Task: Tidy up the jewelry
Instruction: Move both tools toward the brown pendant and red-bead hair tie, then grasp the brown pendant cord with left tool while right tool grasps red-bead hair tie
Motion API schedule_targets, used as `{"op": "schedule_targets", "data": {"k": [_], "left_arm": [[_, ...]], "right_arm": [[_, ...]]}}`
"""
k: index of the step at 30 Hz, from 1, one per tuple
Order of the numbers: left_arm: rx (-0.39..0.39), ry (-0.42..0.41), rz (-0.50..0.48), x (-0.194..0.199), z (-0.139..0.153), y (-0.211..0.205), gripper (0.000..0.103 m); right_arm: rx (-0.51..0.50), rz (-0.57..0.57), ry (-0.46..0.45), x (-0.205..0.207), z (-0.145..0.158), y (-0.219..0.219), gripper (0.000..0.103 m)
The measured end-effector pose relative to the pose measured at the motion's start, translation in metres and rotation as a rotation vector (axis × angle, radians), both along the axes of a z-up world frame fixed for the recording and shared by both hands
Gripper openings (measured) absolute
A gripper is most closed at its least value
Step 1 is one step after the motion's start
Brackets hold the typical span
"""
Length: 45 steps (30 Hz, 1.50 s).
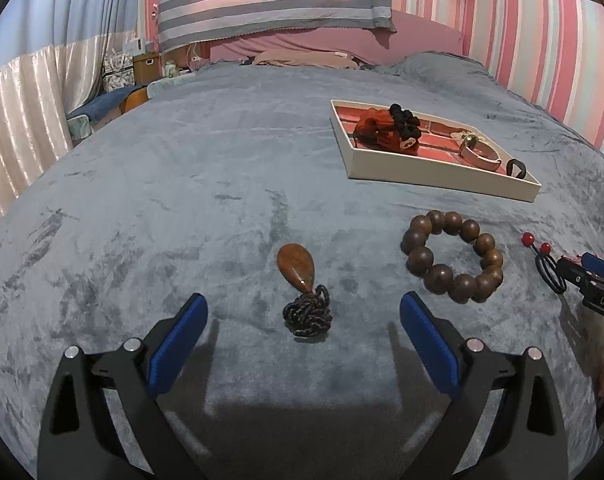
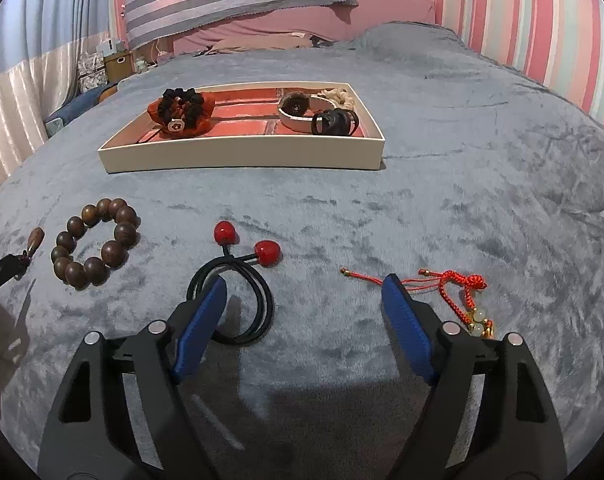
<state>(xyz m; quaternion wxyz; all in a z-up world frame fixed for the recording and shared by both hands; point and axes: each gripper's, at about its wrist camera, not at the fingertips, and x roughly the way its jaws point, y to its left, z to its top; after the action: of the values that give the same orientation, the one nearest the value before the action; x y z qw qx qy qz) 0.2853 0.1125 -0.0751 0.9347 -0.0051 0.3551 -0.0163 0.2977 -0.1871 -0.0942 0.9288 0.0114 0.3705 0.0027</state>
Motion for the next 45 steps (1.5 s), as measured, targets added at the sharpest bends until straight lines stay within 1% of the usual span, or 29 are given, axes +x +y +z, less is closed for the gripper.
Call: {"op": "schedule_targets", "data": {"k": [2, 4, 6, 8, 12, 14, 16, 19, 23, 24, 26, 28, 30, 32, 35, 41, 45], "left_arm": [[0.005, -0.004, -0.007, 0.000, 0.000, -0.002, 0.093], [0.004, 0.005, -0.018, 0.002, -0.002, -0.003, 0.083], [-0.003, 0.024, -0.019, 0.004, -0.004, -0.002, 0.078], [-0.024, 0.046, -0.011, 0.008, -0.007, 0.002, 0.075], [-0.068, 0.079, -0.006, 0.013, -0.012, 0.010, 0.063], [-0.071, 0.085, -0.006, 0.012, -0.013, 0.011, 0.059], [-0.068, 0.081, -0.011, 0.011, -0.013, 0.010, 0.052], [-0.058, 0.078, -0.020, 0.009, -0.012, 0.008, 0.047], [-0.057, 0.081, -0.018, 0.009, -0.013, 0.009, 0.039], [-0.060, 0.082, -0.016, 0.009, -0.013, 0.010, 0.037], [-0.064, 0.083, -0.013, 0.009, -0.013, 0.011, 0.035], [-0.067, 0.083, -0.012, 0.009, -0.013, 0.012, 0.026], [-0.070, 0.084, -0.019, 0.009, -0.014, 0.012, 0.026], [-0.066, 0.082, -0.021, 0.008, -0.013, 0.010, 0.026], [-0.065, 0.078, -0.022, 0.008, -0.013, 0.010, 0.025], [-0.064, 0.067, -0.022, 0.006, -0.010, 0.009, 0.025], [-0.058, 0.043, -0.023, 0.002, -0.005, 0.008, 0.024]], "right_arm": [[0.008, 0.002, 0.001, 0.000, -0.001, -0.001, 0.077], [0.016, 0.006, 0.008, 0.001, -0.002, -0.001, 0.075], [0.021, 0.012, 0.017, 0.002, -0.003, -0.001, 0.073], [0.027, 0.018, 0.033, 0.004, -0.006, -0.001, 0.071], [0.045, 0.033, 0.055, 0.008, -0.009, 0.000, 0.067], [0.056, 0.041, 0.062, 0.010, -0.010, 0.001, 0.065], [0.071, 0.044, 0.065, 0.011, -0.010, 0.001, 0.063], [0.069, 0.047, 0.071, 0.012, -0.011, 0.003, 0.060], [0.048, 0.061, 0.076, 0.013, -0.012, 0.008, 0.045], [0.040, 0.063, 0.077, 0.013, -0.013, 0.009, 0.038], [0.034, 0.083, 0.080, 0.014, -0.013, 0.013, 0.027], [0.024, 0.085, 0.077, 0.013, -0.014, 0.015, 0.021], [0.026, 0.086, 0.076, 0.013, -0.014, 0.014, 0.012], [0.033, 0.085, 0.076, 0.013, -0.014, 0.013, 0.008], [0.042, 0.088, 0.075, 0.012, -0.013, 0.012, 0.005], [0.052, 0.086, 0.055, 0.009, -0.011, 0.009, 0.004], [0.062, 0.085, 0.016, 0.003, -0.004, 0.008, 0.004]]}}
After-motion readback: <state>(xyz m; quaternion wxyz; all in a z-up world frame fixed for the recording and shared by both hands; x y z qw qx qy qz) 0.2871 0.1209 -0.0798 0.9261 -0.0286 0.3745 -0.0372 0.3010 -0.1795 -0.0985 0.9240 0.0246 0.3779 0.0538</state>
